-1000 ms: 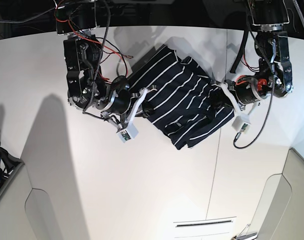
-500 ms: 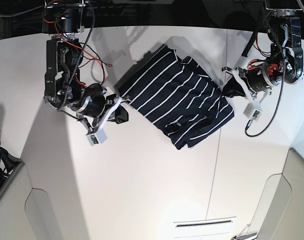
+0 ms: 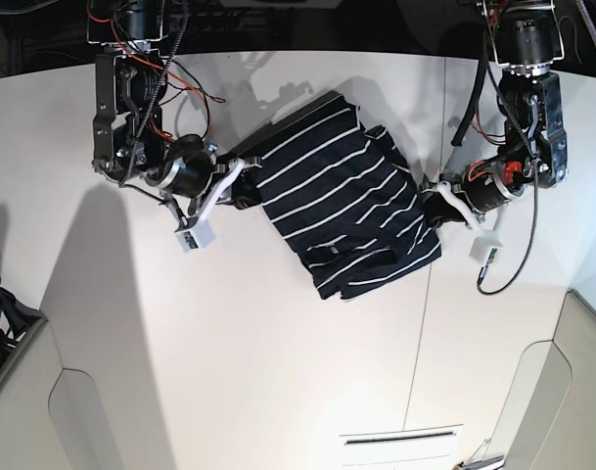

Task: Fold the T-shirt properly
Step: 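Press and square the folded shirt's sides with both grippers, then open both grippers and lift them away from the shirt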

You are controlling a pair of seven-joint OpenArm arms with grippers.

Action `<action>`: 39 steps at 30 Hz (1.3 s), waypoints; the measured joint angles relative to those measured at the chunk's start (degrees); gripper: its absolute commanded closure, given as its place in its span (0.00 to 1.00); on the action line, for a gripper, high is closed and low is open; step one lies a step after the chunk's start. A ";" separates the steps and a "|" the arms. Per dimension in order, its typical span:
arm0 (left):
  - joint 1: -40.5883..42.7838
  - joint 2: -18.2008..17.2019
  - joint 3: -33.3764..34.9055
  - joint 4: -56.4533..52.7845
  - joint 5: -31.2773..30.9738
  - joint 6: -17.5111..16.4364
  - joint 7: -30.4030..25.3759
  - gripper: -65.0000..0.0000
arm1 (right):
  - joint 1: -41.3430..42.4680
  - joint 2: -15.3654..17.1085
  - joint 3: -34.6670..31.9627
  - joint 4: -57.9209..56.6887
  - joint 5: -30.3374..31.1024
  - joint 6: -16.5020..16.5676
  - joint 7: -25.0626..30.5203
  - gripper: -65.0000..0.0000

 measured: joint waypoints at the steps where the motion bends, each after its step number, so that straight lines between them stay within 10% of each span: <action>1: -0.72 0.46 0.35 -0.70 0.11 0.17 -0.02 0.98 | -0.50 -0.02 0.00 0.00 0.61 0.02 -0.02 1.00; 13: -8.76 3.65 16.11 -2.43 5.46 2.62 0.07 0.98 | -2.43 -1.03 0.00 0.00 4.61 0.24 -4.15 1.00; 26: -7.80 -4.28 16.02 1.20 1.44 3.21 2.27 0.98 | -2.25 0.50 1.49 8.63 3.39 0.66 -7.96 1.00; 39: 10.78 -9.42 4.00 23.19 -1.90 2.93 4.94 0.98 | -9.09 9.79 1.81 20.11 6.67 0.79 -12.04 1.00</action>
